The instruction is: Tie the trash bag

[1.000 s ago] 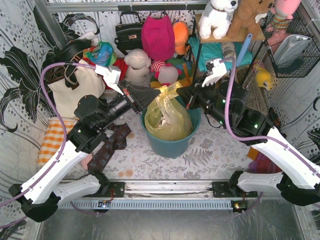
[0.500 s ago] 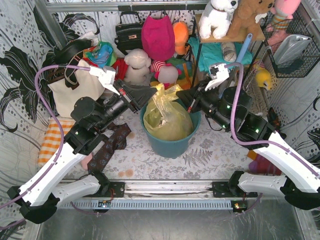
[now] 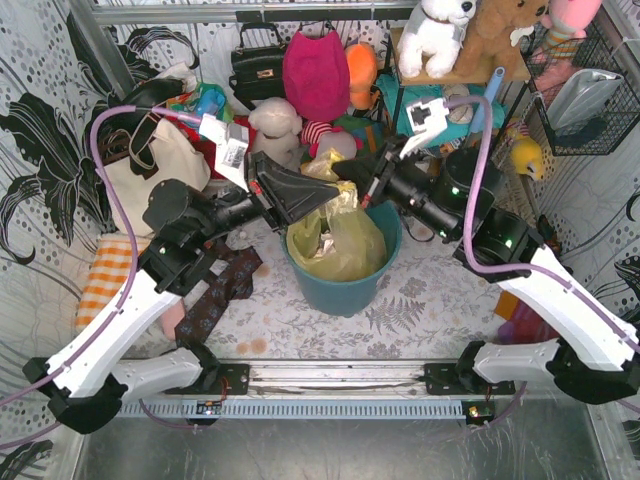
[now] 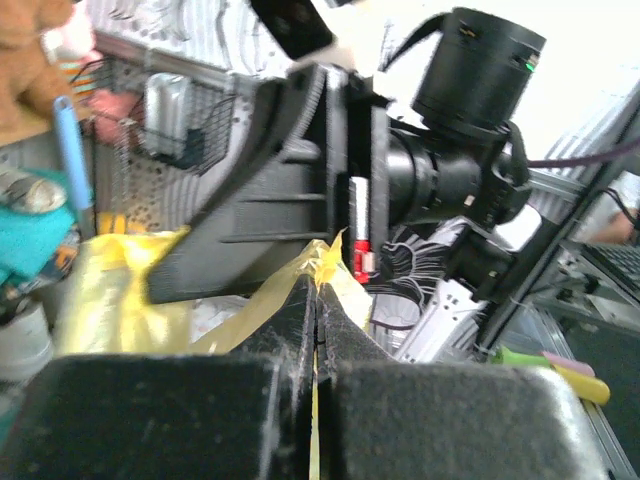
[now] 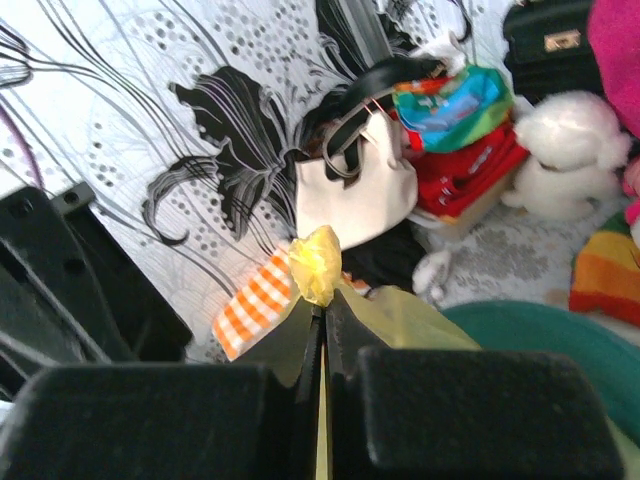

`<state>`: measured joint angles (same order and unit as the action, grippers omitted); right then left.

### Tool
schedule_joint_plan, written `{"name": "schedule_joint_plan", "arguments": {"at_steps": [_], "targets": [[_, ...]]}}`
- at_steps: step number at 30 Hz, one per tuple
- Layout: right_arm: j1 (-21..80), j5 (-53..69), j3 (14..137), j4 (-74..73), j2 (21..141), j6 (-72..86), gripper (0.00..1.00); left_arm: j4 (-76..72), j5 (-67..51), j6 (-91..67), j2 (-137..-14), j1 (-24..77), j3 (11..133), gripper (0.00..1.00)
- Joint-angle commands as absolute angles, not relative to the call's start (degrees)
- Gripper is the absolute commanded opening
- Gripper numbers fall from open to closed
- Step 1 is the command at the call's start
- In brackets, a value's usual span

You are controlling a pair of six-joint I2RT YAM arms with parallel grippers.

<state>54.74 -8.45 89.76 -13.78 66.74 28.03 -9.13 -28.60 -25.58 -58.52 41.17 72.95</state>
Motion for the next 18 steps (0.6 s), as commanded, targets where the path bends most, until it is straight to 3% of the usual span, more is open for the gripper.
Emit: {"name": "schedule_joint_plan", "arguments": {"at_steps": [1,8,18], "targets": [[54.8,-5.7,99.8,-13.4,72.0,26.2,0.00,-15.0,-40.2,-24.5,-61.5,41.4,78.9,0.00],[54.8,-8.3,107.4,-18.1,76.6,26.4,0.00,-12.1,-39.9,-20.0,-65.0,41.4,82.7,0.00],[54.8,-18.7,89.1,-16.1,64.4,35.6,0.00,-6.1,-36.9,-12.5,-66.1,41.2,83.8,0.00]]}}
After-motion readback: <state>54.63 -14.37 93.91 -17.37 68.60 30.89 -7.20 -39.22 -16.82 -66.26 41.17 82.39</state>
